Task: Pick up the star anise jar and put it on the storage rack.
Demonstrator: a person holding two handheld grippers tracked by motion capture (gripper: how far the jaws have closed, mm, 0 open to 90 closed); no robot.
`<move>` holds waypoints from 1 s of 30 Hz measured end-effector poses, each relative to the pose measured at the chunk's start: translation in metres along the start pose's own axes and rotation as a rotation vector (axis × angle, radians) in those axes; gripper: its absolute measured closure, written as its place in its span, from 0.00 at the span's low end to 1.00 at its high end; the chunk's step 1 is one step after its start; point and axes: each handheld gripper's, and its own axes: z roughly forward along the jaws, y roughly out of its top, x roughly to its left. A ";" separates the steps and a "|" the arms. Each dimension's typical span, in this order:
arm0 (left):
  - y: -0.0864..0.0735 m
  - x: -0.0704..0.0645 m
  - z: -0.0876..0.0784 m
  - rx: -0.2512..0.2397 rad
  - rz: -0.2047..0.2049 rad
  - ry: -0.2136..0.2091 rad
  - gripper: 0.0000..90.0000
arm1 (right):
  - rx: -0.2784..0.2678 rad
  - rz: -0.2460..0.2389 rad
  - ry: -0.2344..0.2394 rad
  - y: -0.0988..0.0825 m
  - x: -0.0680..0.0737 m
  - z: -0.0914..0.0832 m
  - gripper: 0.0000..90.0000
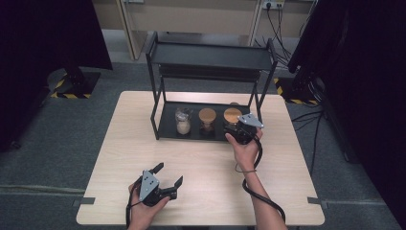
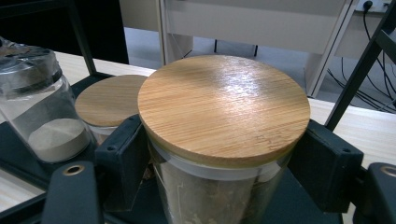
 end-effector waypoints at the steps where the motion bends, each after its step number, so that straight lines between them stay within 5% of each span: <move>1: 0.000 0.000 0.000 0.000 0.000 0.000 0.13 | 0.000 0.000 0.000 0.000 0.000 0.000 0.29; 30: 0.000 0.000 0.000 0.001 0.001 -0.003 0.13 | 0.052 0.009 -0.020 0.001 0.001 0.033 0.29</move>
